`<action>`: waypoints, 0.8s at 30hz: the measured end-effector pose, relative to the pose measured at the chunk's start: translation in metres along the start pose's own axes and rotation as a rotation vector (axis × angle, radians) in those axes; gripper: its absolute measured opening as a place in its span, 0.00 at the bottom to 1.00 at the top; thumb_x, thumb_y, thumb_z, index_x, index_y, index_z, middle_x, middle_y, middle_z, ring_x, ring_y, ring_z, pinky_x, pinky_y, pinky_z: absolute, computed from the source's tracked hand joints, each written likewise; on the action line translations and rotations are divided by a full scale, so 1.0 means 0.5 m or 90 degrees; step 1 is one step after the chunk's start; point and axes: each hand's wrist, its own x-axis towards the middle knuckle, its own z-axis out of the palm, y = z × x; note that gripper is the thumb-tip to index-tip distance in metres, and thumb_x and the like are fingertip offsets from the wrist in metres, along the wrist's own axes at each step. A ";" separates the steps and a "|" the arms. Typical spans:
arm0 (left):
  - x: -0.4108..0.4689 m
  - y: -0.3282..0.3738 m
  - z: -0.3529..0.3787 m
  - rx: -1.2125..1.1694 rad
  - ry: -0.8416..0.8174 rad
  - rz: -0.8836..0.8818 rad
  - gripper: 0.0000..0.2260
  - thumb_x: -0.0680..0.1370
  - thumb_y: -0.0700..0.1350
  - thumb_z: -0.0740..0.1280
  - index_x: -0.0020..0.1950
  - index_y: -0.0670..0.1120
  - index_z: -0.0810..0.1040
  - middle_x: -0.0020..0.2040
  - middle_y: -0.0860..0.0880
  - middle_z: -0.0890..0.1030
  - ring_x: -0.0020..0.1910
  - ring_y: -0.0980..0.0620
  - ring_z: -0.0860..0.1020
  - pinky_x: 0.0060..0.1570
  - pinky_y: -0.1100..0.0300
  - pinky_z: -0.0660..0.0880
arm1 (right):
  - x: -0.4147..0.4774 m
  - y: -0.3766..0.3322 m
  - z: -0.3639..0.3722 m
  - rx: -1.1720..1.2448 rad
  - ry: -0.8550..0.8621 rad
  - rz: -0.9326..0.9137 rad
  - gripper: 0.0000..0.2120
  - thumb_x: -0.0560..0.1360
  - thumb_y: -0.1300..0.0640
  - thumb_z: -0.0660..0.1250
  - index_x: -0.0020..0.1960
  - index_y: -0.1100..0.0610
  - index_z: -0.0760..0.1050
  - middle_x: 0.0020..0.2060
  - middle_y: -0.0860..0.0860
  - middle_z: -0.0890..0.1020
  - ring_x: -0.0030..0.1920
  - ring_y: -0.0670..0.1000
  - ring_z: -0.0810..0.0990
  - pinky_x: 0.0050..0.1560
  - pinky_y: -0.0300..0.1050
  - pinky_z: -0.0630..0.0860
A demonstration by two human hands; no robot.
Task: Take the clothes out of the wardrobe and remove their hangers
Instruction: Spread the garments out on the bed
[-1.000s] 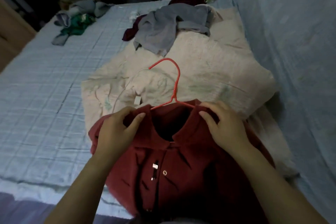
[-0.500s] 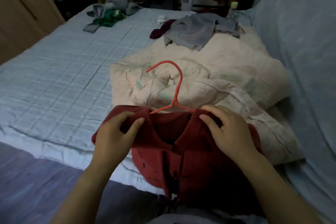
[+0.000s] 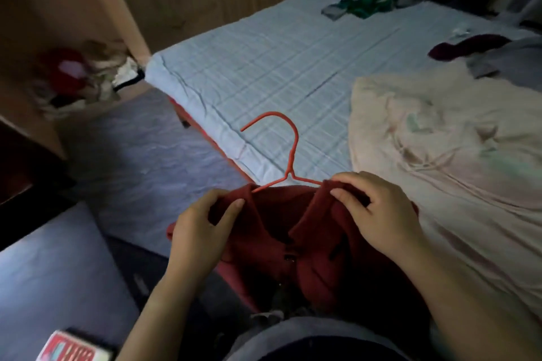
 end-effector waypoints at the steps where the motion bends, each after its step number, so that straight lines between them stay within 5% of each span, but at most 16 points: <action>1: 0.008 -0.020 -0.019 -0.004 0.013 -0.010 0.05 0.74 0.49 0.69 0.39 0.57 0.76 0.39 0.64 0.79 0.39 0.67 0.76 0.37 0.73 0.68 | 0.019 -0.014 0.023 0.004 -0.018 -0.009 0.11 0.73 0.48 0.66 0.52 0.50 0.80 0.44 0.45 0.83 0.47 0.46 0.80 0.50 0.41 0.73; 7: 0.086 -0.110 -0.099 0.030 0.065 -0.072 0.05 0.71 0.58 0.66 0.38 0.59 0.74 0.34 0.60 0.79 0.38 0.62 0.77 0.38 0.62 0.71 | 0.139 -0.060 0.143 0.057 -0.123 -0.041 0.12 0.72 0.48 0.66 0.51 0.51 0.81 0.45 0.39 0.80 0.48 0.42 0.79 0.53 0.36 0.73; 10: 0.162 -0.151 -0.142 0.059 0.086 -0.099 0.13 0.69 0.62 0.64 0.42 0.55 0.78 0.37 0.57 0.81 0.39 0.59 0.79 0.42 0.59 0.74 | 0.234 -0.074 0.215 0.091 -0.176 -0.045 0.11 0.71 0.50 0.68 0.51 0.52 0.81 0.45 0.39 0.81 0.49 0.39 0.79 0.53 0.30 0.71; 15: 0.337 -0.231 -0.206 0.095 0.126 -0.192 0.05 0.72 0.51 0.72 0.44 0.51 0.81 0.38 0.57 0.81 0.40 0.57 0.79 0.43 0.58 0.74 | 0.465 -0.102 0.374 0.113 -0.259 -0.100 0.08 0.72 0.54 0.70 0.51 0.50 0.81 0.45 0.42 0.82 0.48 0.42 0.80 0.52 0.34 0.73; 19: 0.473 -0.288 -0.274 0.103 0.188 -0.254 0.05 0.72 0.51 0.71 0.44 0.51 0.81 0.38 0.56 0.82 0.39 0.58 0.79 0.42 0.60 0.75 | 0.661 -0.158 0.494 0.122 -0.302 -0.171 0.10 0.74 0.47 0.66 0.52 0.49 0.79 0.44 0.44 0.81 0.46 0.43 0.78 0.50 0.34 0.72; 24: 0.610 -0.351 -0.369 0.102 0.274 -0.299 0.06 0.72 0.52 0.70 0.41 0.50 0.79 0.32 0.54 0.79 0.34 0.57 0.77 0.35 0.59 0.73 | 0.855 -0.261 0.631 0.147 -0.333 -0.264 0.09 0.74 0.51 0.65 0.52 0.51 0.78 0.43 0.44 0.79 0.46 0.43 0.78 0.51 0.36 0.72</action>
